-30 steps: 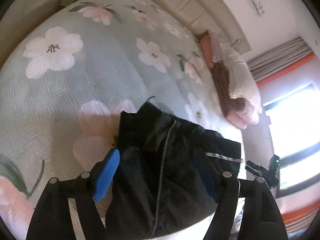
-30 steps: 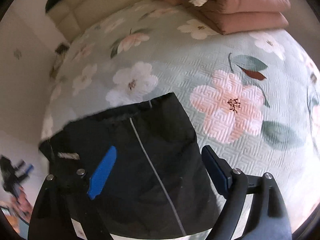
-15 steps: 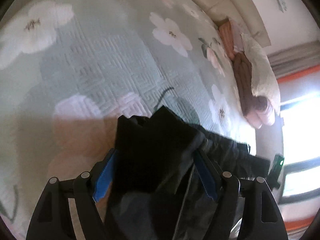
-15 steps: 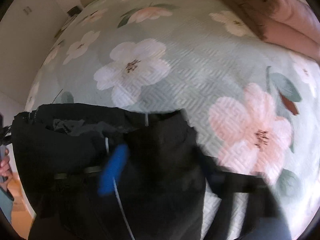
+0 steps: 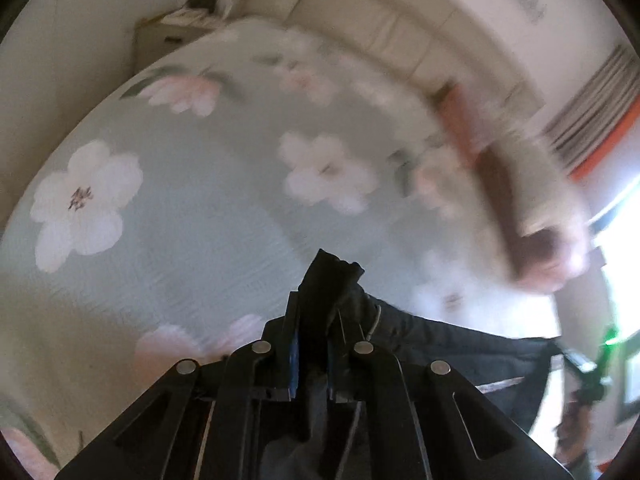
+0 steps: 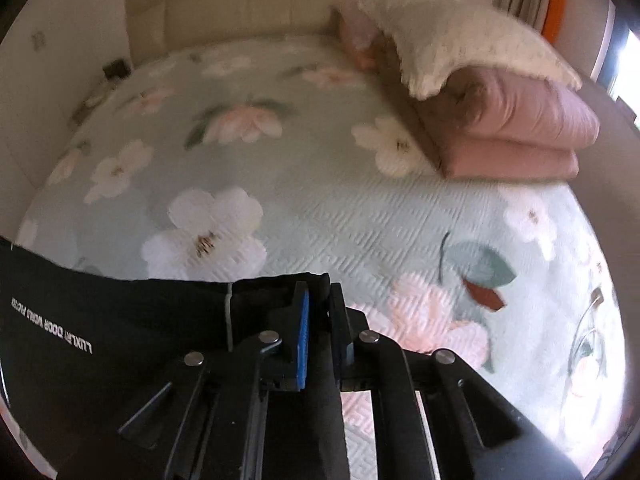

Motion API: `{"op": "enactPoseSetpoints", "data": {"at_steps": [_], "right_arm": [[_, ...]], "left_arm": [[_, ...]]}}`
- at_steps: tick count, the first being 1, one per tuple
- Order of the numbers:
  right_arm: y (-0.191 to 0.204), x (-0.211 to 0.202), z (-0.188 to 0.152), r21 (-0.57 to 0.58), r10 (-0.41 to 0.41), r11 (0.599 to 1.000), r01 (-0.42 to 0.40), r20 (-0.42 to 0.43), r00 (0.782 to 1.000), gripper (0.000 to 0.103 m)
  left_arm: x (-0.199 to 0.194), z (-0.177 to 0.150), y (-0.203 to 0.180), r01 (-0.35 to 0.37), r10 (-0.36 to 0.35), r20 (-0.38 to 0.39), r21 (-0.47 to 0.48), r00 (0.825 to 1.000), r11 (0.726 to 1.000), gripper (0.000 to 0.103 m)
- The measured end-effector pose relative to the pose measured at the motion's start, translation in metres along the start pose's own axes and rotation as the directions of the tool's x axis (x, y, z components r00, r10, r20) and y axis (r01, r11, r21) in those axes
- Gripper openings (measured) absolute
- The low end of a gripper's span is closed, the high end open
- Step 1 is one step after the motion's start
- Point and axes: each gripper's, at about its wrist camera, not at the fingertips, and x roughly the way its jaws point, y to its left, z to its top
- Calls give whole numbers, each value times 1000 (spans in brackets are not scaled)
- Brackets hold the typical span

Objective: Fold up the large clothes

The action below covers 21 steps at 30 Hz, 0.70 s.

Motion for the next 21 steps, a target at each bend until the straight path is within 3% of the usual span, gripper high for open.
{"op": "enactPoseSetpoints", "data": {"at_steps": [2,6,9,12,13,15,17,20,21], "right_arm": [[3,26,-6,-2,-2,1000,2,-53,999,11],[9,80,-32,-2,2,1000,-3,-181,983,11],[13,97,-42,-1,8,1000,-8,-231,973,13],[16,95,-41,-22,0,1000,-5,-238,971,17],[15,92,-39,-23,-2,1000,-4,-242,970,24],[6,74,-35,14,28,1000,-25,-226,974,41],[-2,50,-32,50,56,998,-47,-185,981,65],[-2,-3,-33,51,61,997,-55,-122,991,68],[4,-21,-38,35,81,996,-78,-112,990,68]], "left_arm": [[36,-12,7,-74,75,-71,12,995,997,10],[85,-34,31,-85,71,-181,-70,981,994,20],[95,-33,36,-67,48,-207,-88,977,994,25],[94,-20,41,-56,27,-278,-99,960,994,26],[88,-16,45,-46,11,-283,-119,959,992,26],[63,-3,59,31,-80,-235,-203,969,979,27],[27,7,71,84,-132,-169,-264,977,961,33],[-23,12,58,65,-87,-103,-198,991,978,40],[-40,8,46,65,-78,-86,-140,993,988,48]]}}
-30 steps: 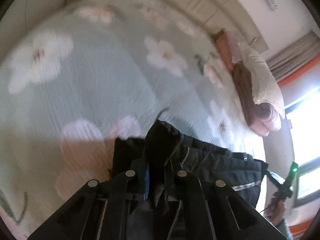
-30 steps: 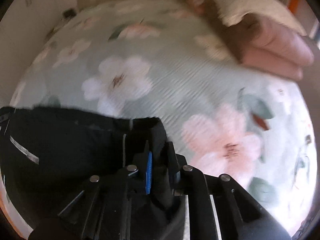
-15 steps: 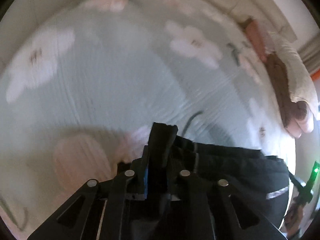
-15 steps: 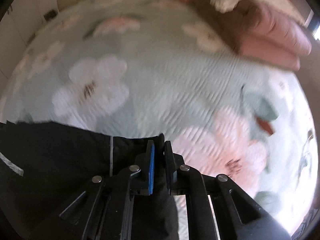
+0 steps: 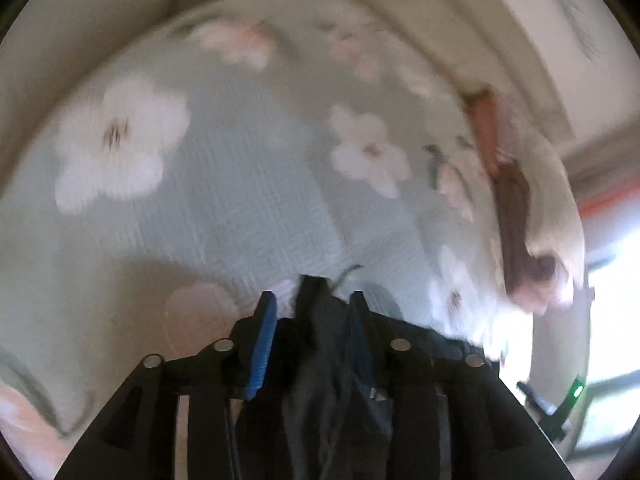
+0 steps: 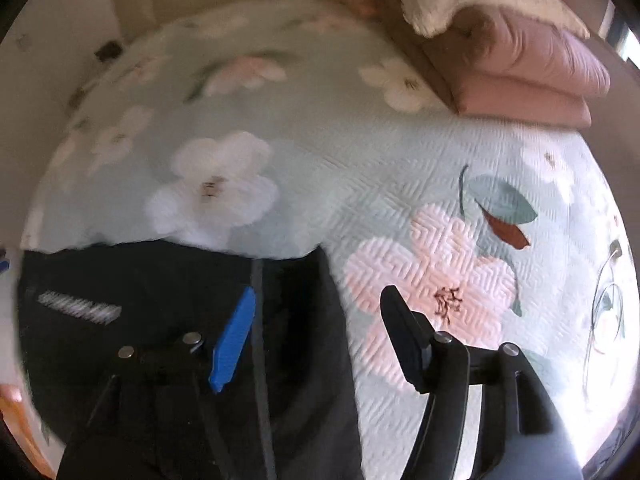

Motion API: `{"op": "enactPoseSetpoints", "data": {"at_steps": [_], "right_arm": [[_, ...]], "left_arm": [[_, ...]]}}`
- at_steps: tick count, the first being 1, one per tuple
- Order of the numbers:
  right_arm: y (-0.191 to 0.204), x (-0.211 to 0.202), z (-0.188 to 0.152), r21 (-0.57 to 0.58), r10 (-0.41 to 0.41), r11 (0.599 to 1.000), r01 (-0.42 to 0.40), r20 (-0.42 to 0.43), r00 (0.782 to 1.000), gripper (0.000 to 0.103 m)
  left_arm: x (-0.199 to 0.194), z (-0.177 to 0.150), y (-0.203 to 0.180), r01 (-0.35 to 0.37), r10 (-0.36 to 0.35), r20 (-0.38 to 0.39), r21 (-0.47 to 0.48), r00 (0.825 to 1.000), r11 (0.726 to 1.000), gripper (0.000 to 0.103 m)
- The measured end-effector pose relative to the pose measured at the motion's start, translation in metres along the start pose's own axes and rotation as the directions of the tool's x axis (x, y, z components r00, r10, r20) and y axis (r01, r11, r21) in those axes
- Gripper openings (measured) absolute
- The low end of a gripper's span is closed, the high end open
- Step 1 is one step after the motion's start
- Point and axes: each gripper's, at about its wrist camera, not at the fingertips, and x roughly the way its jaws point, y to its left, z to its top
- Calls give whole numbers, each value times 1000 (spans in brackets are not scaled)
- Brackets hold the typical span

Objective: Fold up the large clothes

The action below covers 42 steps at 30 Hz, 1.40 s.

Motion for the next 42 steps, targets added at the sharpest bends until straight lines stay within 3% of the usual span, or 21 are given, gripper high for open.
{"op": "enactPoseSetpoints", "data": {"at_steps": [1,4,9,12,14,17,21,24,26,28,31,33,35,38,42], "right_arm": [[9,-10,-7,-16,15,1000,-15,-1,1000,68],[46,-32,-35,-88,72,993,-74,-25,997,68],[104,-32,-77,-161,110,980,-118,-54,992,68],[120,-3,-91,-175,98,978,-115,-103,990,68],[123,17,-98,-170,79,980,-100,-124,989,67],[112,44,-103,-105,140,982,-159,-170,975,68],[107,37,-94,-89,156,981,-175,-186,970,68],[98,15,-68,-100,161,980,-171,-105,981,67],[87,8,-45,-79,154,984,-157,-38,987,68],[79,19,-25,-50,131,990,-131,-22,991,67],[67,62,-10,5,90,996,-90,-84,992,67],[56,95,-11,56,129,991,-122,-165,978,67],[46,116,-17,103,186,980,-169,-184,965,67],[46,116,-15,87,176,983,-163,-168,970,66],[51,107,-18,66,151,988,-142,-163,975,66]], "left_arm": [[-12,-10,-12,-24,23,8,52,1000,998,54],[-29,-48,-42,-70,68,17,169,998,983,54],[-16,-139,-70,-111,120,-14,295,993,949,54],[23,-168,-60,-129,157,-93,258,983,957,54],[45,-177,-42,-111,136,-136,172,981,979,54],[52,-176,-29,-86,101,-153,99,983,991,55],[38,-166,-51,-117,145,-147,181,978,976,53],[19,-146,-74,-58,76,-70,226,995,972,54],[21,-126,-81,-95,104,-29,227,994,969,54],[35,-111,-75,-165,170,-11,194,985,967,54],[68,-97,-43,-202,209,-100,75,973,976,54],[87,-97,-26,-171,170,-174,9,970,985,53],[92,-100,-27,-175,180,-162,44,970,984,54],[92,-108,-40,-214,232,-125,142,965,966,54],[83,-106,-39,-205,222,-119,138,968,969,54]]}}
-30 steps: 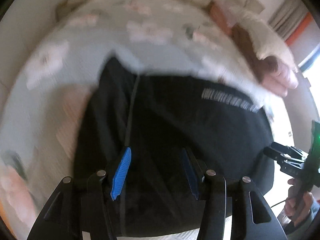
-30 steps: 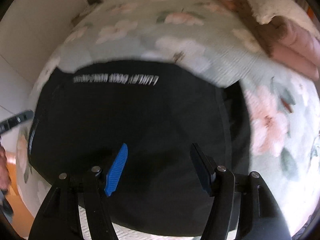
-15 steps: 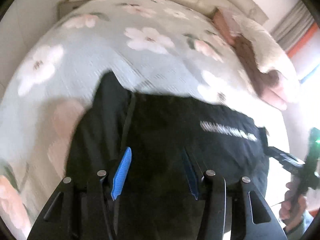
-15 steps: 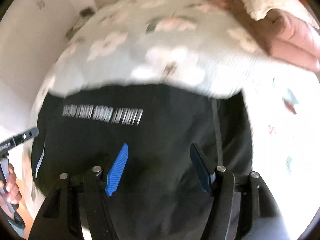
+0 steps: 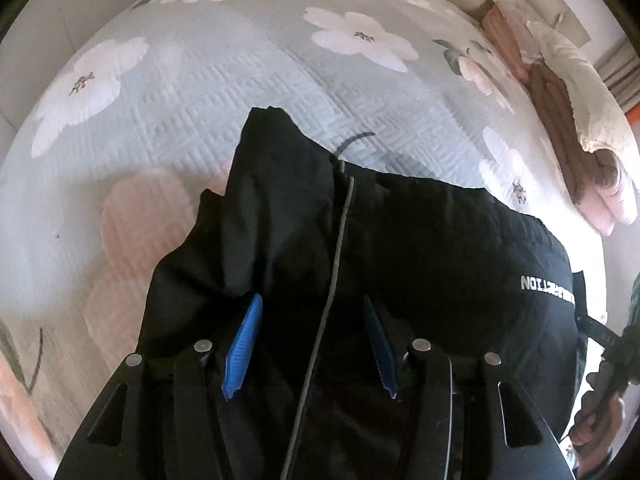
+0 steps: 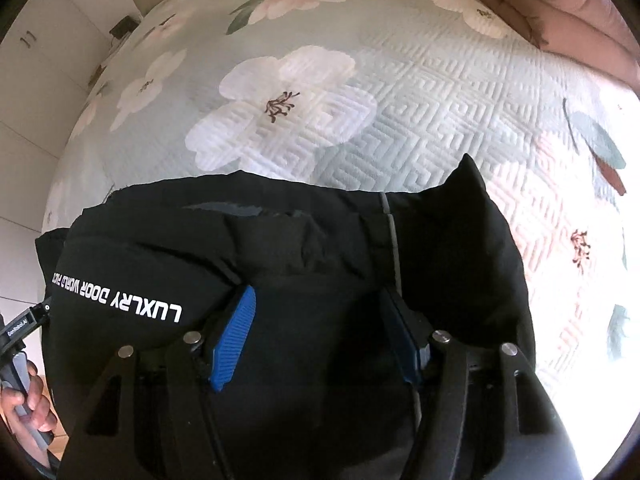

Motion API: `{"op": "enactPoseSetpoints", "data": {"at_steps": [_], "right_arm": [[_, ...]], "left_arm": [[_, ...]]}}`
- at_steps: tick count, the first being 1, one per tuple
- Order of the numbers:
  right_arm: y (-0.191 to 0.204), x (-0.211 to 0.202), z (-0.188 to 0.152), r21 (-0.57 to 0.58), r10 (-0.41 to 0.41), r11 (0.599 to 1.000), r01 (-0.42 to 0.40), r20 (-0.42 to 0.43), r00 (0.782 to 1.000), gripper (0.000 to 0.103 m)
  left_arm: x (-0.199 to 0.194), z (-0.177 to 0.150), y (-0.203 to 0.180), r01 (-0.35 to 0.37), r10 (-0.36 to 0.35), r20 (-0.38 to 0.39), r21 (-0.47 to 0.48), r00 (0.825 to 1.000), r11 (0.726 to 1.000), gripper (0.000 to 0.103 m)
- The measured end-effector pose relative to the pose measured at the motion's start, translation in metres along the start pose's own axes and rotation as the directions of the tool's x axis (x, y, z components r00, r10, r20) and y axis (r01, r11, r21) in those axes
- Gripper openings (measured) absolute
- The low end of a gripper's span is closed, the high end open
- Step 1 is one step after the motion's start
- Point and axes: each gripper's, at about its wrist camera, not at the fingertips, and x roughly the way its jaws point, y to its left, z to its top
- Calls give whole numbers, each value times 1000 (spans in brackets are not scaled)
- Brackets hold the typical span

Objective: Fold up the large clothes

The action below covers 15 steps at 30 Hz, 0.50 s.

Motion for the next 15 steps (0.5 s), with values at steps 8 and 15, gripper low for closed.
{"op": "enactPoseSetpoints", "data": {"at_steps": [8,15], "right_arm": [[26,-55,-30,-105,-115,987,123,83,990,67],[41,-89,-62,-157,-126,977,141,103,987,67]], "left_arm": [[-49,-19,4,15,-17,64,35,998,999,54],[-85,-39,4,22,-28,94,56,995,998,54]]}}
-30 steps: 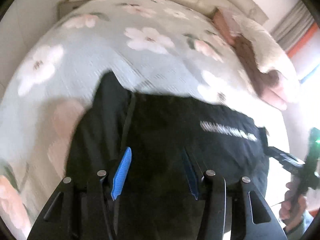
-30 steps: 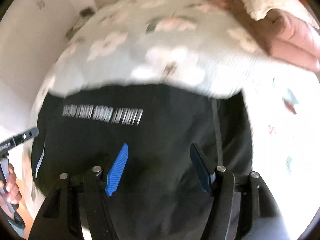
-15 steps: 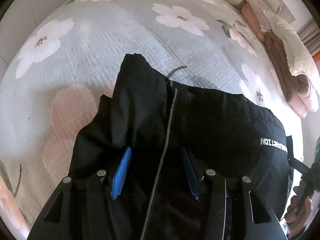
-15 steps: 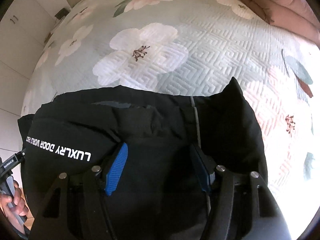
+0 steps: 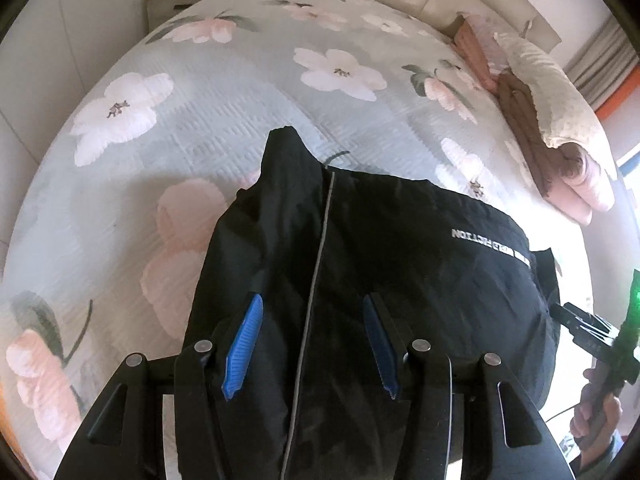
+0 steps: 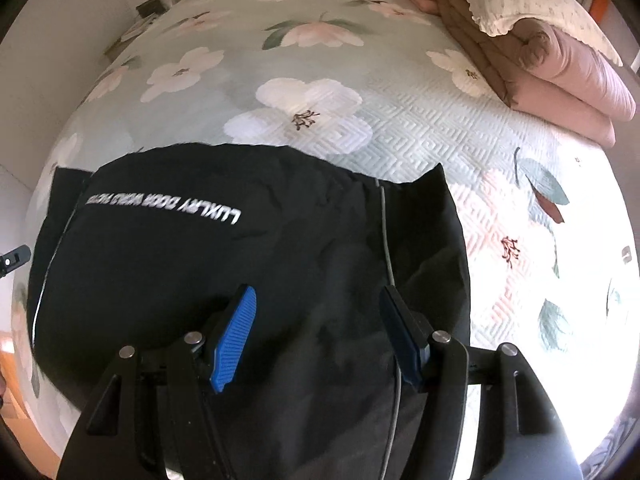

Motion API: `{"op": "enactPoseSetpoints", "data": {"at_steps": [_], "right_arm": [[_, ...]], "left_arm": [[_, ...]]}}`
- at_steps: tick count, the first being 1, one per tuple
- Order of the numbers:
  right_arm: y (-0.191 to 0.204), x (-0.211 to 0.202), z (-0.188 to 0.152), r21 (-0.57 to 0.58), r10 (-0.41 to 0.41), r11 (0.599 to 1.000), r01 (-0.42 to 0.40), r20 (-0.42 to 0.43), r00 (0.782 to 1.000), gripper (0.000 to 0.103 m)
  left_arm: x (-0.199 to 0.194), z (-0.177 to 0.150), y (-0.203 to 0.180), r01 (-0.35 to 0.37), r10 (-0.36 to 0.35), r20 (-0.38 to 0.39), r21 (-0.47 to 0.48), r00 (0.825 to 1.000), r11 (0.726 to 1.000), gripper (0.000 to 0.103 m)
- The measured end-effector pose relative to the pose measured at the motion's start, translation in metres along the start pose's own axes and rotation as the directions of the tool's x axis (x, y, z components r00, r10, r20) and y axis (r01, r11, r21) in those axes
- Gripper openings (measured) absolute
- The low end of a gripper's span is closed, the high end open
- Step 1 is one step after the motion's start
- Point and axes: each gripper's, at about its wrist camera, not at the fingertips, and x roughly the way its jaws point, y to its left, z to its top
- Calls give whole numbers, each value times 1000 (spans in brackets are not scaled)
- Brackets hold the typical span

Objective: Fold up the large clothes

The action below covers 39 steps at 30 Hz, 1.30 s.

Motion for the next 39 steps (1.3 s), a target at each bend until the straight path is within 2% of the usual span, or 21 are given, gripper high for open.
{"op": "enactPoseSetpoints", "data": {"at_steps": [7,12,15,18,20,22,24,27,31,33,36,39], "right_arm": [[-1,-18,-9,24,13,1000,-14,7,1000,67],[-9,-25,-15,33,6,999,-6,10,1000,67],[-22,-29,-20,64,15,998,-16,9,1000,68],[-40,-34,-26,117,52,992,-55,23,998,73],[-59,-37,-31,177,113,977,-120,51,992,82],[-76,-37,-34,222,144,963,-154,61,988,86],[-88,-34,-36,245,144,958,-153,53,988,87],[-100,-26,-37,253,123,959,-126,25,992,87],[-108,-14,-39,262,121,958,-117,0,993,87],[-110,-5,-40,263,124,958,-116,-13,992,87],[-114,12,-41,259,145,956,-134,-23,989,87],[-119,35,-43,277,195,945,-176,-42,980,87]], "left_arm": [[-7,-7,0,10,-10,6,-28,1000,1000,54],[-22,-12,-2,57,-57,60,-6,997,998,54],[-22,-10,4,84,-84,19,-33,996,996,54],[-19,-8,17,127,-127,-4,-67,992,990,54],[-21,-7,23,149,-149,7,-65,989,987,54],[-22,-5,30,153,-153,3,-68,988,986,68],[-18,-3,38,163,-165,-10,-83,986,983,74],[-5,0,54,171,-181,-62,-134,982,976,76],[15,2,73,121,-136,-80,-168,988,978,76],[31,3,82,138,-161,-110,-189,981,972,76],[60,3,91,193,-231,-165,-217,959,957,76],[85,0,99,203,-251,-200,-235,947,951,76]]}}
